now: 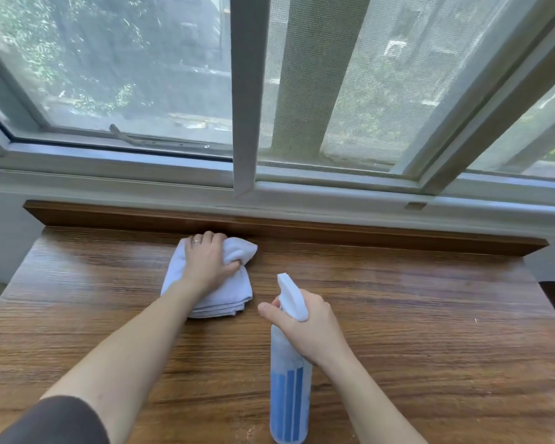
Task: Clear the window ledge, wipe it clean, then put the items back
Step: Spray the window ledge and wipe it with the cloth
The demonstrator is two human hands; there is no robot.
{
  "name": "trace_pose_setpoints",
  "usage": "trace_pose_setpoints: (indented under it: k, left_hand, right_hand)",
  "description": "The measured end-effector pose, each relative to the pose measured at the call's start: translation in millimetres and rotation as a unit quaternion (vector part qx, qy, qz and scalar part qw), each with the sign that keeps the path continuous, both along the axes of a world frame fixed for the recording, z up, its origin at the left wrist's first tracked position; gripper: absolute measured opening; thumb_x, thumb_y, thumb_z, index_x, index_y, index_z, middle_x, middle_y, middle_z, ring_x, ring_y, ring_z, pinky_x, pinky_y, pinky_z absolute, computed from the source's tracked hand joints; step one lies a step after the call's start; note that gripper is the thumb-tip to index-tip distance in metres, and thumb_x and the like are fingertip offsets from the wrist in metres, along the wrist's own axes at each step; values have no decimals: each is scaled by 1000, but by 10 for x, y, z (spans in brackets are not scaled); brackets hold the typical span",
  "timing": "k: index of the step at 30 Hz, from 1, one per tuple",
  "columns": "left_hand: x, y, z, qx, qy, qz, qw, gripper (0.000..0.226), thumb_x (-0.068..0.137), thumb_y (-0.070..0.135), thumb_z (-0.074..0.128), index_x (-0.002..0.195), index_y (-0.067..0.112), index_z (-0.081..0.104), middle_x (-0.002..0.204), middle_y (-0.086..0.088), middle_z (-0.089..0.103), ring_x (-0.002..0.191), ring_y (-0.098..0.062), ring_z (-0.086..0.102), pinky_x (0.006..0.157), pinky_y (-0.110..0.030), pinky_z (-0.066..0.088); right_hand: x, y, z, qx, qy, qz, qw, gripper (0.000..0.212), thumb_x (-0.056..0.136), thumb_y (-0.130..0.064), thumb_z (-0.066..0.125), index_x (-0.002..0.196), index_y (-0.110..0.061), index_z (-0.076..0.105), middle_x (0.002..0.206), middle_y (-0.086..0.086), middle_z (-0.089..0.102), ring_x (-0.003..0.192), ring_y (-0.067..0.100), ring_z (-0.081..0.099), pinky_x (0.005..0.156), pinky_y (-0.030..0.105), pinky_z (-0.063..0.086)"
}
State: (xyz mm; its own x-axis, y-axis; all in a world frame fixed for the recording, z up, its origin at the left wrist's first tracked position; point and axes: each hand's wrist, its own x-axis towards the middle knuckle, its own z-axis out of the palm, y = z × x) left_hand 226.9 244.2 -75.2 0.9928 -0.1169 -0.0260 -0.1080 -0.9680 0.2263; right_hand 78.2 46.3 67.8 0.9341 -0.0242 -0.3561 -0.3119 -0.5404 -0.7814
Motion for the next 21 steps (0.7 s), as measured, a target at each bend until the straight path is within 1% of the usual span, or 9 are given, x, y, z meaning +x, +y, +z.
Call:
trace_pose_setpoints:
  k: [1, 2, 5, 6, 9, 11, 13, 16, 21]
  left_hand:
    - [27, -3, -3, 4, 1, 2, 1000, 62, 67, 52, 72, 111, 9, 63, 103, -14, 61, 97, -38, 54, 92, -49, 34]
    - [35, -2, -3, 6, 3, 3, 1000, 62, 67, 53, 72, 111, 9, 63, 103, -14, 61, 98, -38, 54, 93, -49, 34]
    - [-45, 9, 15, -3, 6, -2, 1000, 69, 62, 62, 49, 103, 9, 64, 93, -12, 61, 89, -37, 56, 89, -48, 39]
    - [-91, 14, 21, -7, 0, -8, 1000, 70, 60, 63, 45, 100, 9, 65, 89, -12, 61, 86, -36, 56, 86, -48, 41]
    - [-326, 28, 36, -17, -13, -36, 999, 65, 57, 61, 47, 94, 9, 64, 84, -10, 61, 79, -35, 57, 80, -45, 43]
    - [-539, 53, -2, -19, -34, -62, 997, 58, 57, 60, 51, 87, 11, 59, 80, -8, 58, 74, -33, 55, 79, -43, 39]
    - [-745, 99, -91, -38, -60, -84, 994, 56, 58, 58, 55, 90, 13, 58, 82, -6, 58, 75, -33, 56, 82, -41, 33]
    - [-902, 140, -196, -66, -93, -79, 990, 59, 59, 54, 56, 100, 12, 61, 89, -5, 60, 82, -32, 58, 89, -42, 33]
    - [-730, 94, -170, -61, -94, -82, 990, 53, 63, 54, 53, 92, 11, 62, 83, -6, 59, 79, -33, 57, 82, -39, 32]
  right_hand:
    - [8, 2, 3, 1, 1, -2, 1000, 35, 80, -53, 72, 80, -19, 66, 81, -1, 69, 70, 8, 60, 61, 20, 42]
    - [16, 7, 1, 2, 4, -4, 1000, 35, 80, -54, 72, 80, -20, 66, 79, -3, 68, 68, 5, 59, 61, 20, 42]
    - [40, 38, -5, 9, 19, -17, 1000, 35, 79, -54, 72, 80, -20, 65, 68, -12, 62, 61, -1, 54, 60, 20, 41]
    - [53, 51, -7, 11, 20, -19, 1000, 35, 79, -54, 72, 80, -20, 65, 66, -13, 60, 59, -1, 52, 60, 21, 40]
    - [96, 70, -7, 18, 18, -22, 999, 34, 79, -53, 72, 78, -20, 64, 63, -13, 59, 58, 1, 51, 60, 23, 40]
    - [126, 73, -2, 18, 16, -23, 999, 35, 78, -54, 72, 77, -20, 64, 63, -12, 59, 59, 1, 51, 60, 23, 39]
    - [146, 72, -14, 20, 16, -24, 999, 35, 79, -53, 72, 78, -19, 64, 62, -12, 58, 59, 1, 51, 60, 24, 39]
    - [164, 60, -35, 25, 17, -30, 999, 35, 79, -52, 72, 79, -18, 65, 62, -12, 58, 59, 2, 51, 61, 24, 40]
    - [187, 52, -62, 21, 19, -26, 999, 36, 78, -56, 71, 78, -20, 65, 64, -11, 60, 61, 3, 54, 61, 25, 41]
